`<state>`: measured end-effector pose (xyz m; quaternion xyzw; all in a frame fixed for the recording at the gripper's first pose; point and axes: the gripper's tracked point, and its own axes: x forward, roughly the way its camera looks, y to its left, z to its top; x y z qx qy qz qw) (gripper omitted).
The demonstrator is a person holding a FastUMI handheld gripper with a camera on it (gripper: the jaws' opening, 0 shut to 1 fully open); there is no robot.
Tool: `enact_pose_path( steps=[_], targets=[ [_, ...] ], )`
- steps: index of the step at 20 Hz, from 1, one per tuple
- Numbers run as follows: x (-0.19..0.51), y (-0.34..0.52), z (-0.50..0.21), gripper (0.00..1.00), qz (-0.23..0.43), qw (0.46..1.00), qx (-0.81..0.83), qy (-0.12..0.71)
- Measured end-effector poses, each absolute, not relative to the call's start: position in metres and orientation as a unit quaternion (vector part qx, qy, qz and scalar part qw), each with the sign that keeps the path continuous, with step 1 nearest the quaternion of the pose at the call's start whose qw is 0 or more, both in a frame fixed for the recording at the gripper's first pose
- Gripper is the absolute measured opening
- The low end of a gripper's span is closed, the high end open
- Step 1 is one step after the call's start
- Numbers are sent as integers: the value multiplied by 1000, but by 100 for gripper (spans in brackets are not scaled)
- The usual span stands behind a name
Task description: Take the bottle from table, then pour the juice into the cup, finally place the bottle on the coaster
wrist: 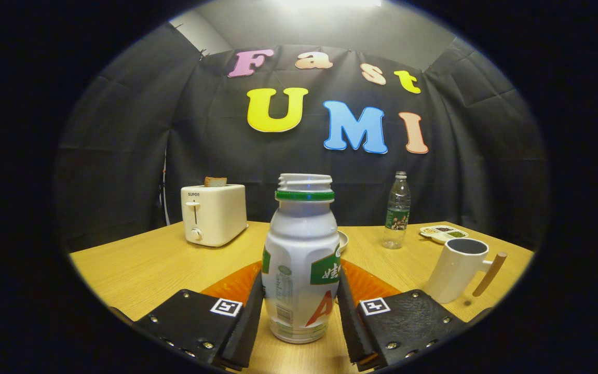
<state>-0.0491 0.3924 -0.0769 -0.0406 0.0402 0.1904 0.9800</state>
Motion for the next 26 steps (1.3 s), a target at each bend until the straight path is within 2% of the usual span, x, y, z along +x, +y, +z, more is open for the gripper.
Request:
enact_pose_path(
  steps=[11,20,26],
  targets=[
    [-33,363,-47,67,185,977,92,61],
    [-20,351,-42,67,203,949,217,105],
    [-8,335,-39,67,192,925,308,110]
  ],
)
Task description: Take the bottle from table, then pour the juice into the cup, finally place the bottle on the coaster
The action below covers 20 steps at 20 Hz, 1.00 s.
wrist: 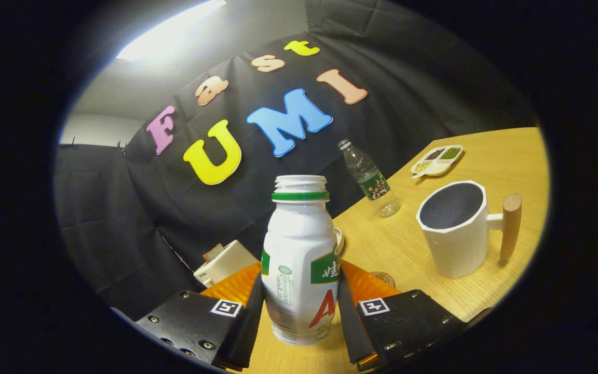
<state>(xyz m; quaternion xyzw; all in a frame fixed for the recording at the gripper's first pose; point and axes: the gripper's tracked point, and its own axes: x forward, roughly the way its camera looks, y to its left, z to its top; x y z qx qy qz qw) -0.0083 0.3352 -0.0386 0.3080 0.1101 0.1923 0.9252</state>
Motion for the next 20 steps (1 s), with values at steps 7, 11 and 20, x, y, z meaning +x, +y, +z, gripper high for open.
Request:
enact_pose_path(
  steps=[7,11,20],
  targets=[
    [0,329,-36,67,189,894,390,116],
    [1,326,-32,67,190,868,443,118],
    [4,310,-33,67,167,802,561,116]
  ],
)
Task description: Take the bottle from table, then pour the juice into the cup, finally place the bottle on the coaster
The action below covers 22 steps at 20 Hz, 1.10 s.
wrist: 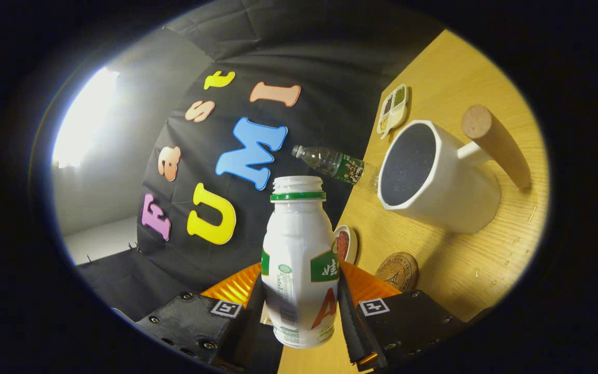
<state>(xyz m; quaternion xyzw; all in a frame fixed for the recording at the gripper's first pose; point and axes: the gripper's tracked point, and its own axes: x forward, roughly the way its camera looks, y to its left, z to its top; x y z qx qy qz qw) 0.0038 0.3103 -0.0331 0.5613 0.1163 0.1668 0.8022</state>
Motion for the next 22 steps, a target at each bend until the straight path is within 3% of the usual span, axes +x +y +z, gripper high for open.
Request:
enact_pose_path(
  steps=[22],
  targets=[
    [3,302,-18,67,129,708,687,100]
  ],
)
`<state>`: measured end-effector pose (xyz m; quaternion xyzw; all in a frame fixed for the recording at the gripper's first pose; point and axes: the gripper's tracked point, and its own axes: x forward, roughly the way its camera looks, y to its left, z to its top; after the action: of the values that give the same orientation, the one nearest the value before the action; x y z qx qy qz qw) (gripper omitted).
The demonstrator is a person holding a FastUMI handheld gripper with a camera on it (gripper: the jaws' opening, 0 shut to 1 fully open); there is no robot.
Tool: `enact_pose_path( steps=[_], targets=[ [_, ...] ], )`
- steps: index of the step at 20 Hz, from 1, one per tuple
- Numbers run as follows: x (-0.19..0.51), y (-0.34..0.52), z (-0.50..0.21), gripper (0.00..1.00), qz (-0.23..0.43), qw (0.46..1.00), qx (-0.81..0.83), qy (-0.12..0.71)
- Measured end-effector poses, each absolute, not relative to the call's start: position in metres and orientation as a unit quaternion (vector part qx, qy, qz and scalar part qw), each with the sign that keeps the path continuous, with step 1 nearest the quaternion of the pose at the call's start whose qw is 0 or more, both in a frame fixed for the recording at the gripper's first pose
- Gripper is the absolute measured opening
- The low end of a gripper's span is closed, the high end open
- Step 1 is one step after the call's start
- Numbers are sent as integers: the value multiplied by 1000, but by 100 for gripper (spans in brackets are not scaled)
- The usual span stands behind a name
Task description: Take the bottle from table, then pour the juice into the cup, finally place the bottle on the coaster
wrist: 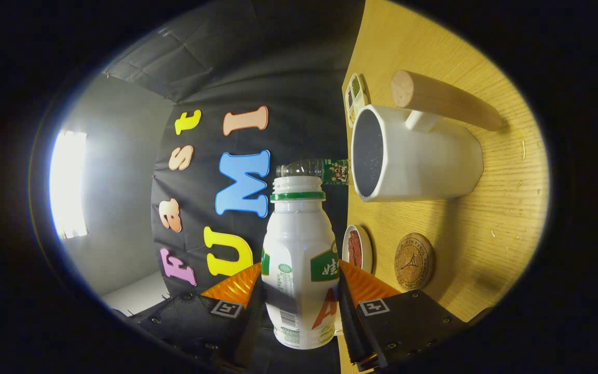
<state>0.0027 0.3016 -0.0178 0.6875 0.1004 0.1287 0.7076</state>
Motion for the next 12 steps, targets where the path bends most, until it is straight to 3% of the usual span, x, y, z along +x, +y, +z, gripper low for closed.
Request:
enact_pose_path(
  steps=[12],
  targets=[
    [7,304,-17,67,115,682,715,101]
  ],
)
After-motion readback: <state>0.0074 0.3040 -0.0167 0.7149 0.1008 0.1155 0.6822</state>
